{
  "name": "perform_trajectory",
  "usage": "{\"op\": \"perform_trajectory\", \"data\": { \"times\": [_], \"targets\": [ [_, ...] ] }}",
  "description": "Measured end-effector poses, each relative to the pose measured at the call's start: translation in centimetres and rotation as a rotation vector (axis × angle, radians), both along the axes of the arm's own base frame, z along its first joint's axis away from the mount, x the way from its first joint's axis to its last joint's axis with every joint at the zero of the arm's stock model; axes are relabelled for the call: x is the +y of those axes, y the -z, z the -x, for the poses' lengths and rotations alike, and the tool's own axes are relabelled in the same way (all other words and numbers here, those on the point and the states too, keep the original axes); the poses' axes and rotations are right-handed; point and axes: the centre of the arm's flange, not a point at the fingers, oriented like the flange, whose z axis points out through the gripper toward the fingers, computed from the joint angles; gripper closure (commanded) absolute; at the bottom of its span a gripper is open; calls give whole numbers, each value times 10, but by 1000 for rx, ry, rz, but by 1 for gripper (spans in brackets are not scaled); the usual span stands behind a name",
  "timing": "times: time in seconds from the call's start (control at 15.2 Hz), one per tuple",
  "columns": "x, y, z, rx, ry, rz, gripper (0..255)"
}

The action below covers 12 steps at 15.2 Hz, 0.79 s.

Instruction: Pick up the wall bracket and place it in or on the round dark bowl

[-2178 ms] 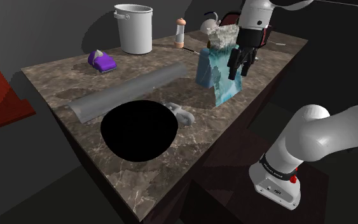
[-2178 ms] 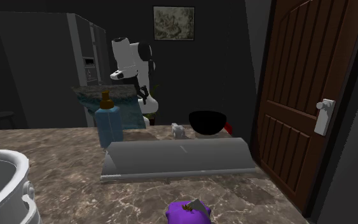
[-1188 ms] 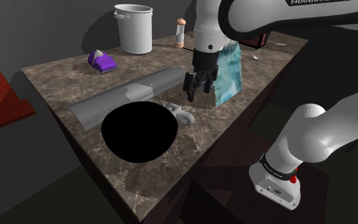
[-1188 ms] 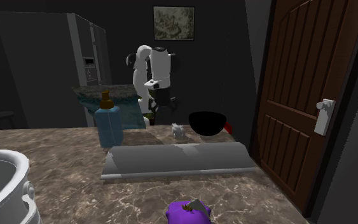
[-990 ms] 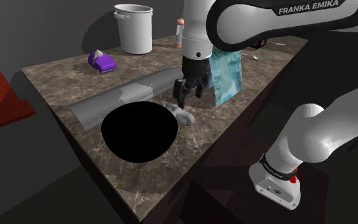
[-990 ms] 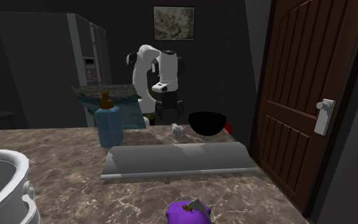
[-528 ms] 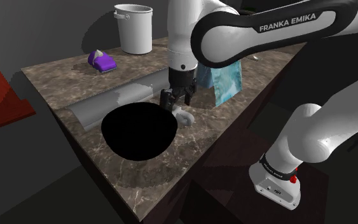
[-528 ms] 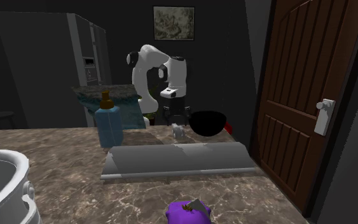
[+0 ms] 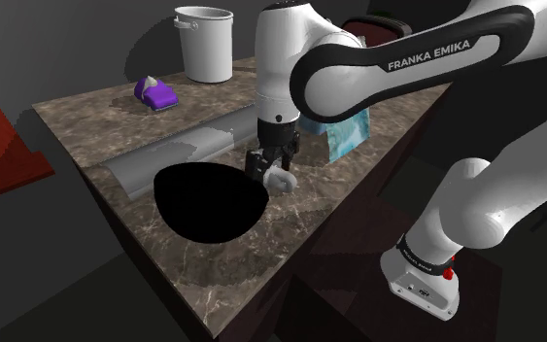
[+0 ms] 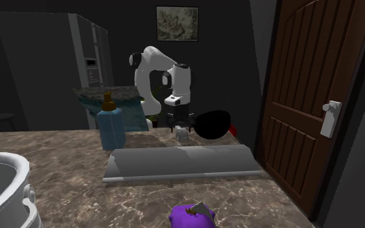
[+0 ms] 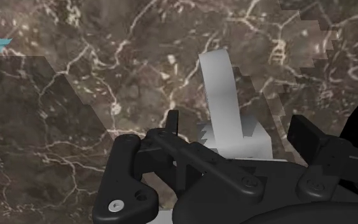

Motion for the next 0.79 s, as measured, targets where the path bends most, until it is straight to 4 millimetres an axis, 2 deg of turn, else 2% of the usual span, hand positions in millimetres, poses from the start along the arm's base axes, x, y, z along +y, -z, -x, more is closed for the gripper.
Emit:
{"op": "perform_trajectory", "data": {
  "times": [0.13,0.2,0.79],
  "targets": [
    [0,0,0,0,0,0,0],
    [0,0,0,0,0,0,255],
    [1,2,2,5,-4,1,255]
  ]
}}
